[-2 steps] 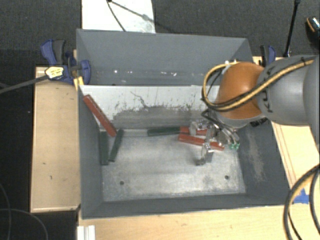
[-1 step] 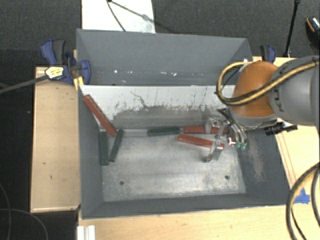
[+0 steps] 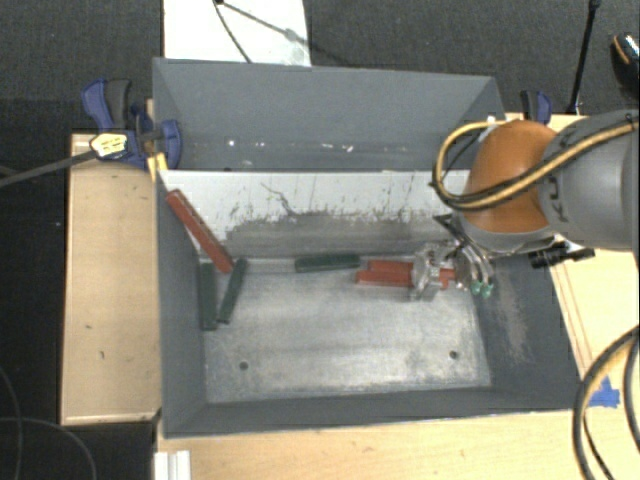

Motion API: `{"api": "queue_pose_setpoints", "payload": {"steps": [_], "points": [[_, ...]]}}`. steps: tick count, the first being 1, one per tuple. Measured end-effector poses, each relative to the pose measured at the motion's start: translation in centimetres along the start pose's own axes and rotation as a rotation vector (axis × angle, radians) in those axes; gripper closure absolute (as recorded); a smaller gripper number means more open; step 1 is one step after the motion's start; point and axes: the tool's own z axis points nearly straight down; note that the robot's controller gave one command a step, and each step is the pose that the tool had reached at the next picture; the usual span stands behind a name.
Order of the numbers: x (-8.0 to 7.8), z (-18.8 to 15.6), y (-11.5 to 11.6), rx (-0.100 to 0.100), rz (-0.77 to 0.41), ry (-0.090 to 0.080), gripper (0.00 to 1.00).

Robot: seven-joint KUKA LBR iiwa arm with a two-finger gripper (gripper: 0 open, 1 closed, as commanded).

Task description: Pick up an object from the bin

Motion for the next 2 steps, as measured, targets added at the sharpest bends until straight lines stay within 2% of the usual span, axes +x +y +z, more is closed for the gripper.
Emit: {"api": "queue_pose_setpoints", "payload": {"steps": [1,2], "points": [[0.18,0.22,0.01,0.0,-0.002,0.005,0.0],[-0.01,-0.05,0.02,0.0,-0.004,0.0,1.0]]}}
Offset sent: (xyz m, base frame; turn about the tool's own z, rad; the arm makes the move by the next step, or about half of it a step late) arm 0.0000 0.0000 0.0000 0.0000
